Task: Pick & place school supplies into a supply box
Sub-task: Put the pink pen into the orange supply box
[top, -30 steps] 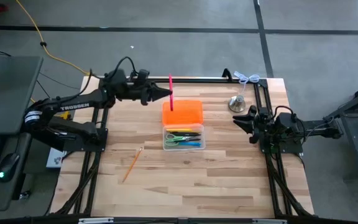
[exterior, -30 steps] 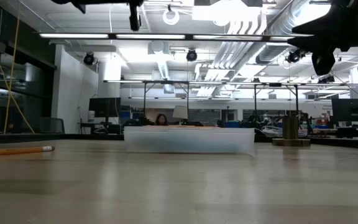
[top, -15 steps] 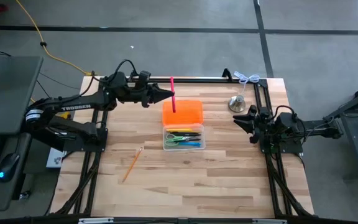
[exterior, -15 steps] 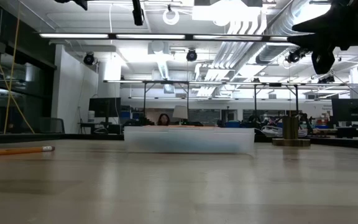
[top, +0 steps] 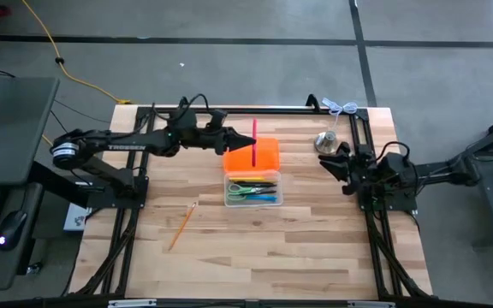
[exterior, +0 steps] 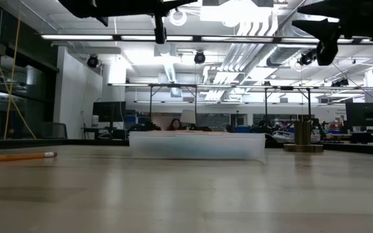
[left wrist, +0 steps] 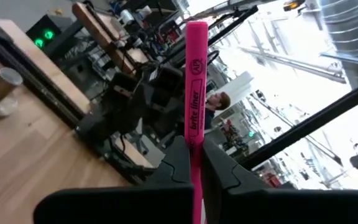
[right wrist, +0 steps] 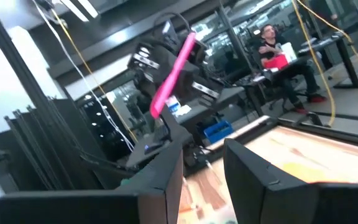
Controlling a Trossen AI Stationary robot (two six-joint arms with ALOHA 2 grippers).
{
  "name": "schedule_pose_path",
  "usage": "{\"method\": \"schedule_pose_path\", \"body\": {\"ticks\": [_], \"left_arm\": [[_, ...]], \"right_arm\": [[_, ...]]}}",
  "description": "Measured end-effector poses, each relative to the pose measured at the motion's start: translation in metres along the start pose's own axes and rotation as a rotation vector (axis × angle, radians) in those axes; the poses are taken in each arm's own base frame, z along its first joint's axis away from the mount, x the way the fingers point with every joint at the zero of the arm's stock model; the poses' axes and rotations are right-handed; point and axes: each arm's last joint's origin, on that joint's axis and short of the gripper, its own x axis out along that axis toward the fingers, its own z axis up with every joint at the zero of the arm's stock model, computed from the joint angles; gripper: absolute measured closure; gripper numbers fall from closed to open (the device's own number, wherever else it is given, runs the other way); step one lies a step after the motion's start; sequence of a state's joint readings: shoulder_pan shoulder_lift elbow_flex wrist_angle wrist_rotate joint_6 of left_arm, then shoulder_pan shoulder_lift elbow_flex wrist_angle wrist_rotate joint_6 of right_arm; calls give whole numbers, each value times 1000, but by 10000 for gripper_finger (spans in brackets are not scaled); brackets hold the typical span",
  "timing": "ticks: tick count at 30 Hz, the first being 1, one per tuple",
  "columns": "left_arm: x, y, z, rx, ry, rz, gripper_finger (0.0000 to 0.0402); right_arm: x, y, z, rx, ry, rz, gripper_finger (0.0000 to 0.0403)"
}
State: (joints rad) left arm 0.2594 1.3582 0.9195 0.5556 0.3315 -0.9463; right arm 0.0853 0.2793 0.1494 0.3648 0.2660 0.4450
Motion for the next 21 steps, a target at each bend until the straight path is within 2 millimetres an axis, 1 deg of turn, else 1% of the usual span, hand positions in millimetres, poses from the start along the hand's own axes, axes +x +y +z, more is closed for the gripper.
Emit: {"method": "schedule_pose_path", "body": {"ticks": [5, 10, 16, 21], "left_arm": [[9, 8, -7, -10, 12, -1, 368], [15, 12, -16, -33, 35, 4, 369], [19, 11, -23, -45, 45, 10, 365], [20, 8, -27, -45, 57, 0, 366]], "right_arm": [[13, 4, 0, 35, -32, 52, 308], [29, 3, -2, 97, -6, 76, 308], [64, 8, 18, 82, 55, 110, 308], [95, 7, 35, 55, 163, 94, 308]]}}
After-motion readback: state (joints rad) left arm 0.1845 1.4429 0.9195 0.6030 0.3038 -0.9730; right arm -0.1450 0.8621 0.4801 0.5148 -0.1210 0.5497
